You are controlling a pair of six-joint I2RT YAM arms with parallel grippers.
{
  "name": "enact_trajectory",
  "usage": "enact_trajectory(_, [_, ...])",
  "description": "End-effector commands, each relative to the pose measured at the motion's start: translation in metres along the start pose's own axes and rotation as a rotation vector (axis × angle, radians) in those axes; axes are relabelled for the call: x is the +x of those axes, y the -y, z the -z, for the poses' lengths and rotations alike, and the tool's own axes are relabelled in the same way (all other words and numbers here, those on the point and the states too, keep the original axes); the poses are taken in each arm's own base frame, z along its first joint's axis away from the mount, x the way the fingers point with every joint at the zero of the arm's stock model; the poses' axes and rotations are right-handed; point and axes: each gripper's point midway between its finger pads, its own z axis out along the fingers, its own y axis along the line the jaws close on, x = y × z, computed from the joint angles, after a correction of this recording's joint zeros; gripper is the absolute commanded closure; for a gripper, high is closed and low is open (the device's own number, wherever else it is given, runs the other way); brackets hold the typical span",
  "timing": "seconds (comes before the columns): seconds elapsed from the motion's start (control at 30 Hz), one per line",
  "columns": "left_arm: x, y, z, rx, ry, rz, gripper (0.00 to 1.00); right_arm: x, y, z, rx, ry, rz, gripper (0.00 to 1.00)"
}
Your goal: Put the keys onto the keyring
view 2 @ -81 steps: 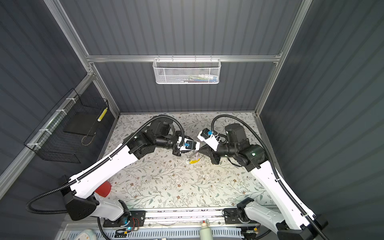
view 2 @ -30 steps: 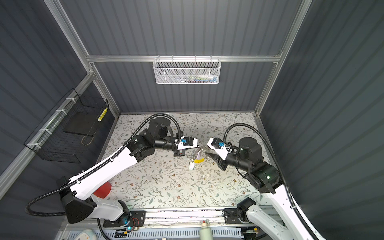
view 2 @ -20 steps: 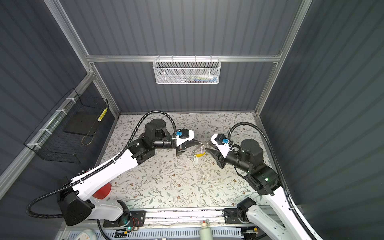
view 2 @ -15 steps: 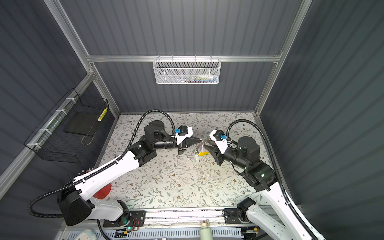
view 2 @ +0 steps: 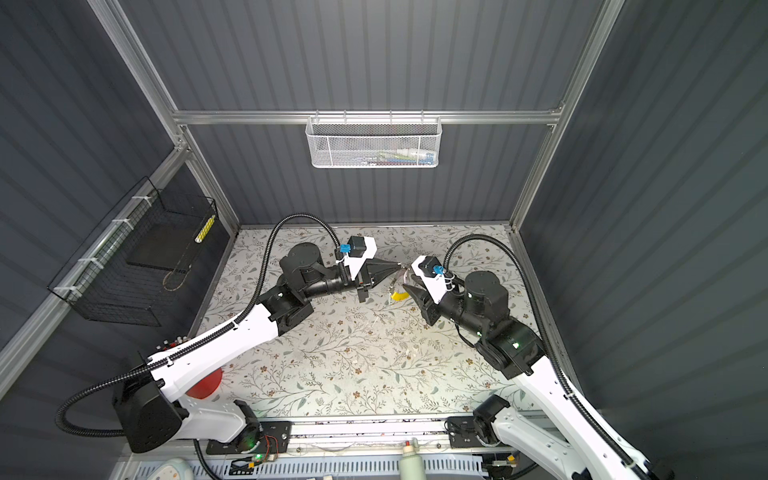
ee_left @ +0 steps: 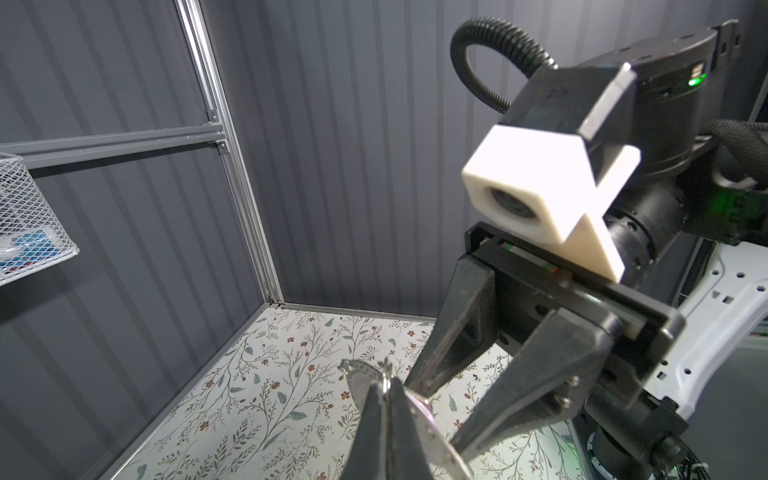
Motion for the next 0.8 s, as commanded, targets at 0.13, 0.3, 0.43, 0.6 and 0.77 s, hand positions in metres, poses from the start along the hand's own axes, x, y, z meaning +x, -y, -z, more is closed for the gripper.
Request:
enact_trajectory(0.13, [-0.021, -0.001, 0.005, -0.019, 0.057, 0.011, 1.0, -0.034, 0.008, 0.006, 0.044, 0.084, 0.046, 0.68])
enact_trajectory(0.3, [-0.019, -0.001, 0.004, -0.022, 0.038, 0.013, 1.0, -0.041, 0.008, 0.003, 0.042, 0.084, 0.039, 0.69])
enact_trajectory(0.43, [-0.021, -0.002, 0.003, -0.02, 0.037, 0.018, 1.0, -0.033, 0.005, -0.007, 0.027, 0.021, 0.051, 0.69])
enact_trajectory(0.6, [-0.021, 0.0, 0.003, -0.013, 0.036, 0.022, 1.0, -0.028, 0.009, -0.008, 0.053, -0.003, 0.06, 0.71])
enact_trajectory(0.77, [-0.023, 0.001, 0.002, -0.003, 0.037, 0.023, 1.0, -0.021, 0.012, -0.007, 0.074, -0.047, 0.069, 0.73])
